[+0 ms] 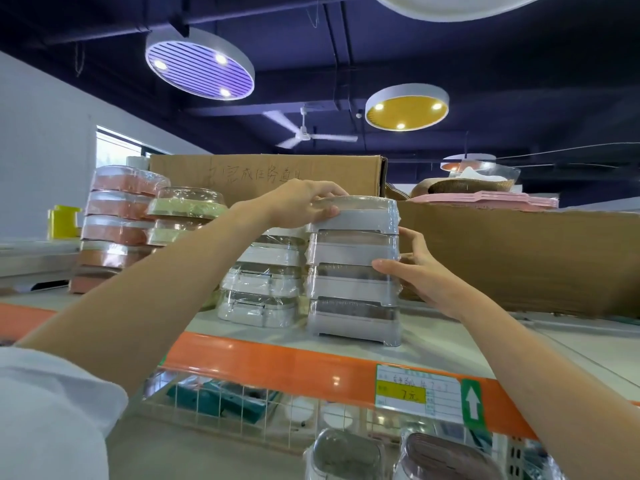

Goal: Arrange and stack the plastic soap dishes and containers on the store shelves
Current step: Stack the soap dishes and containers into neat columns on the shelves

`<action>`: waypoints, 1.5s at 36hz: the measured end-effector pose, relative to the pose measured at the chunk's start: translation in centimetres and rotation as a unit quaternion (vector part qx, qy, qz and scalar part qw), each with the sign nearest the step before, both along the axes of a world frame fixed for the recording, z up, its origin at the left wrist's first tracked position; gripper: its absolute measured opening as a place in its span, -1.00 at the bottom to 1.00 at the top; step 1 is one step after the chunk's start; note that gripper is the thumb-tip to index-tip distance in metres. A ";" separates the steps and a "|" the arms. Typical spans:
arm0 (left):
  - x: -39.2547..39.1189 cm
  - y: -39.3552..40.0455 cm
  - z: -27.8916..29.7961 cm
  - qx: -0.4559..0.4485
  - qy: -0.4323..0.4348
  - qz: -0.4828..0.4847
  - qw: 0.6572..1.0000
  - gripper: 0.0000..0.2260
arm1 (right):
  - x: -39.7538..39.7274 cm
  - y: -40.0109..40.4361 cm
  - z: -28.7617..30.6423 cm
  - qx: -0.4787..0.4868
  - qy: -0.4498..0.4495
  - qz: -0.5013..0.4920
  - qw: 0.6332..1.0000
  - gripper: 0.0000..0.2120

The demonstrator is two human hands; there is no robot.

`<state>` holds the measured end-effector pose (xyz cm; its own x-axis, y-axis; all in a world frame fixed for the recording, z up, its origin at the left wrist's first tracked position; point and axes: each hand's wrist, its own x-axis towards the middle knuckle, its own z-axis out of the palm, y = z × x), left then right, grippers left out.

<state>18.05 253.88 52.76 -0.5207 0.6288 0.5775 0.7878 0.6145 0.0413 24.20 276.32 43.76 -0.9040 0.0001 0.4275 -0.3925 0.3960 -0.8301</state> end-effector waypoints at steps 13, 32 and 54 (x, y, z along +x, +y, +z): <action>2.8 -0.3 -1.7 0.040 0.110 0.032 0.993 -0.61 | 2.1 -1.0 0.2 0.088 0.004 -0.107 0.990 -0.08; 11.5 -2.4 -14.1 0.022 0.214 0.037 0.976 -0.84 | 10.3 -5.1 -7.8 0.454 0.392 -0.188 0.778 -0.60; 7.6 -3.0 -31.0 -0.133 -0.072 0.068 0.986 -0.62 | 8.2 -7.3 -22.9 0.580 -0.026 -0.053 0.813 -0.42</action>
<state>25.62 250.89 21.73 -0.6748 0.6674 0.3149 0.6958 0.7176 -0.0300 32.39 269.04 20.87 -0.9419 -0.2970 0.1567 -0.2820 0.9530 0.1109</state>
